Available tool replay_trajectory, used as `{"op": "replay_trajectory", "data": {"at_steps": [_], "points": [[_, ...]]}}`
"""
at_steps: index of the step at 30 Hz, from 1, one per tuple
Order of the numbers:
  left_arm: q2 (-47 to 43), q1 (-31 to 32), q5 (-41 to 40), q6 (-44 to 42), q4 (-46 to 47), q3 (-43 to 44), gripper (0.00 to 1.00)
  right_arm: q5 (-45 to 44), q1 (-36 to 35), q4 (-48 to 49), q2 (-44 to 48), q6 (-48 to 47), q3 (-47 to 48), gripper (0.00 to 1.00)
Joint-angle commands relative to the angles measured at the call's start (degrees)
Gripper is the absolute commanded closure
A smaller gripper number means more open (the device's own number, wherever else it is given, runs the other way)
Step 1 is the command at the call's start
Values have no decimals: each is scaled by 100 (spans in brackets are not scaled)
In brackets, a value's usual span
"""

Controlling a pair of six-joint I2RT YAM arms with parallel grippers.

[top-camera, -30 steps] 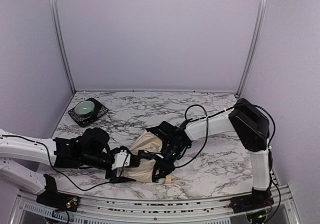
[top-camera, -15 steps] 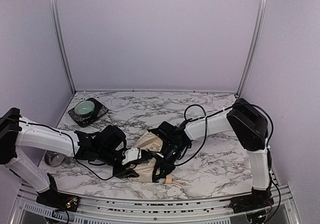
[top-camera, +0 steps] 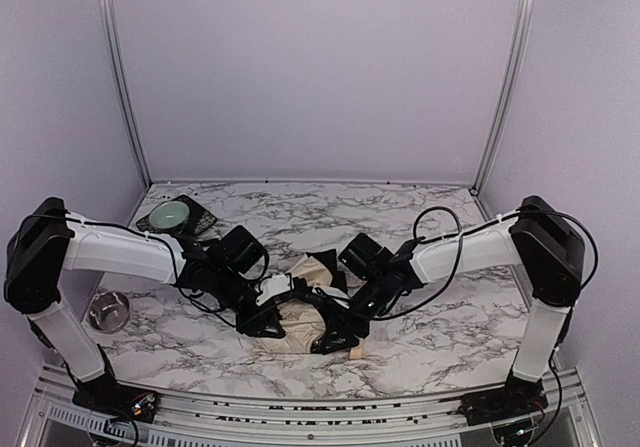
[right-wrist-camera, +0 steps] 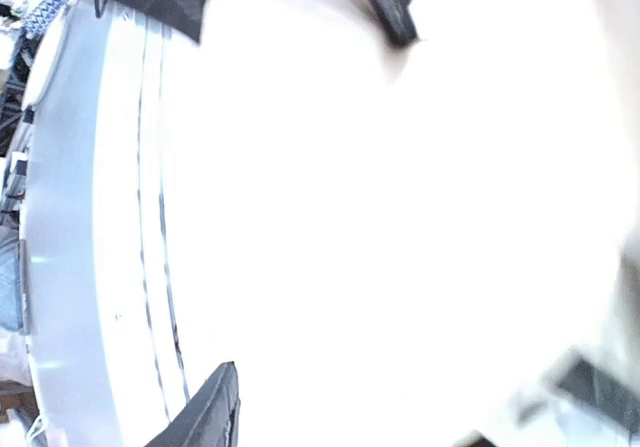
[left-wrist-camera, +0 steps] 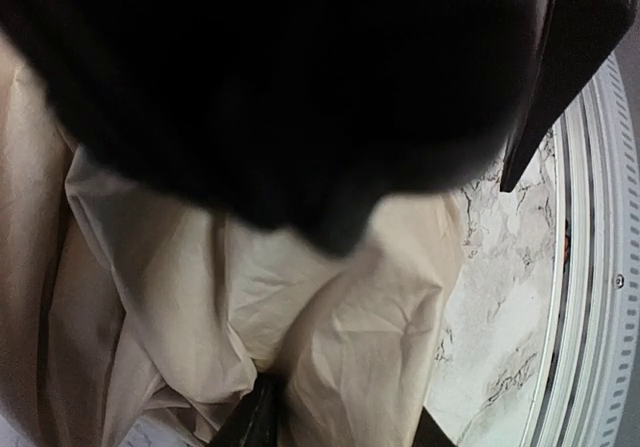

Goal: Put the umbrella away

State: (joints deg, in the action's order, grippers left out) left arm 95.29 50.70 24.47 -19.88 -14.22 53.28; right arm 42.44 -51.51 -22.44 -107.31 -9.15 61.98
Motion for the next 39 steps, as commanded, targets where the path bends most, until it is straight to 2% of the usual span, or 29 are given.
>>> {"op": "replay_trajectory", "data": {"at_steps": [1, 7, 10, 12, 14, 17, 21, 23, 25, 26, 28, 30, 33, 35, 39], "points": [[455, -308, 260, 160, -1043, 223, 64, -614, -18, 459, 696, 284, -391, 49], [824, -630, 741, 413, -1304, 541, 64, -1303, -103, 1516, 2010, 104, -1115, 49], [875, -632, 761, 377, -1395, 615, 63, -1583, -177, 2194, 2272, -104, -1440, 48], [844, -632, 752, 354, -1370, 576, 63, -1753, -172, 2030, 2109, -73, -1235, 47], [850, -631, 740, 387, -1355, 578, 63, -2217, -168, 1464, 1955, 60, -914, 47], [875, -631, 734, 406, -1378, 609, 63, -3382, 36, 811, 2202, 894, -863, 52], [903, -631, 726, 443, -1387, 627, 63, -4092, 172, -46, 3014, 2284, -1325, 52], [912, -631, 713, 478, -1388, 636, 63, -4529, 104, -499, 3522, 3234, -1600, 56], [913, -623, 700, 504, -1377, 640, 63, -5541, -44, -1359, 4013, 4118, -1768, 61], [919, -618, 681, 522, -1384, 640, 63, -5962, -231, -1717, 4192, 4541, -1834, 66], [925, -614, 665, 537, -1380, 649, 63, -6520, -570, -2096, 4389, 5310, -2067, 71], [930, -605, 664, 537, -1381, 655, 63, -6417, -731, -1835, 4249, 5613, -2314, 74], [930, -605, 664, 536, -1374, 649, 63, -6200, -1032, -934, 3317, 5605, -2265, 80], [930, -605, 660, 536, -1363, 645, 63, -6039, -1367, -384, 2429, 5400, -1749, 84], [939, -600, 686, 522, -1347, 640, 63, -5510, -1920, 315, 786, 4553, -28, 90]]}}
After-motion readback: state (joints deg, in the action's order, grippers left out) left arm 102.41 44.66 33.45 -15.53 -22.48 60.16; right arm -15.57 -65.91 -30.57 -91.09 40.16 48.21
